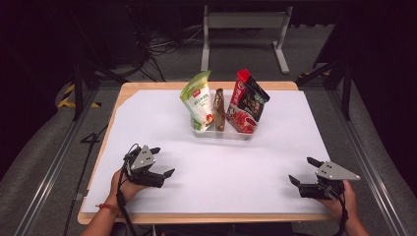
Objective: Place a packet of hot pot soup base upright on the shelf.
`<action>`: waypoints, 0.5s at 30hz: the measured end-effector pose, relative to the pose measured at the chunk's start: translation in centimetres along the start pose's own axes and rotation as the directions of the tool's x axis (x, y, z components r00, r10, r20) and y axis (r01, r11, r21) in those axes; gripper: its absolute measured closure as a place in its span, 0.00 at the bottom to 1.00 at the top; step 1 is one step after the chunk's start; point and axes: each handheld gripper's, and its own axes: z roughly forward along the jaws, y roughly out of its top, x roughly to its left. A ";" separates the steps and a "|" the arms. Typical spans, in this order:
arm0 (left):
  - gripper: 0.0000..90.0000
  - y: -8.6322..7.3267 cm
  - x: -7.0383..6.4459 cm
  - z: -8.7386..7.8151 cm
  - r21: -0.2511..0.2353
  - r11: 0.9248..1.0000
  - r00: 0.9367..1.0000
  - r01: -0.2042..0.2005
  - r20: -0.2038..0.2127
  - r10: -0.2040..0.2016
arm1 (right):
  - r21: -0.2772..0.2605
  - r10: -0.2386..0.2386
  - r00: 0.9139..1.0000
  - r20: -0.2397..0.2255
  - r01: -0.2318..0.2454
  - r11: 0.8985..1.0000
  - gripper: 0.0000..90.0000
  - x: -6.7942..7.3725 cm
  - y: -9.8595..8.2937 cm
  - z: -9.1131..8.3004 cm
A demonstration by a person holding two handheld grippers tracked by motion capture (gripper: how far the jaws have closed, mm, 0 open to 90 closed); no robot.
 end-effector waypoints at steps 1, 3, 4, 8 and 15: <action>0.14 0.0 0.1 -0.1 -0.004 1.000 1.000 0.002 -0.002 -0.002 | -0.001 0.003 1.000 -0.002 -0.003 1.000 0.13 0.0 0.0 0.0; 0.14 0.0 0.1 -0.1 -0.008 1.000 1.000 0.001 -0.007 -0.001 | 0.003 0.001 1.000 -0.005 -0.001 1.000 0.13 0.1 0.0 0.1; 0.14 0.1 0.0 -0.1 -0.008 1.000 1.000 -0.003 -0.007 0.003 | 0.002 -0.001 1.000 -0.005 0.001 1.000 0.13 0.2 0.0 0.1; 0.14 0.3 0.0 0.2 -0.005 1.000 1.000 -0.013 -0.009 0.013 | 0.003 -0.001 1.000 -0.009 0.001 1.000 0.13 0.3 -0.1 -0.2; 0.14 0.5 -0.1 0.3 0.000 1.000 1.000 -0.019 -0.010 0.019 | 0.007 -0.001 1.000 -0.022 0.001 1.000 0.14 0.4 -0.3 -0.1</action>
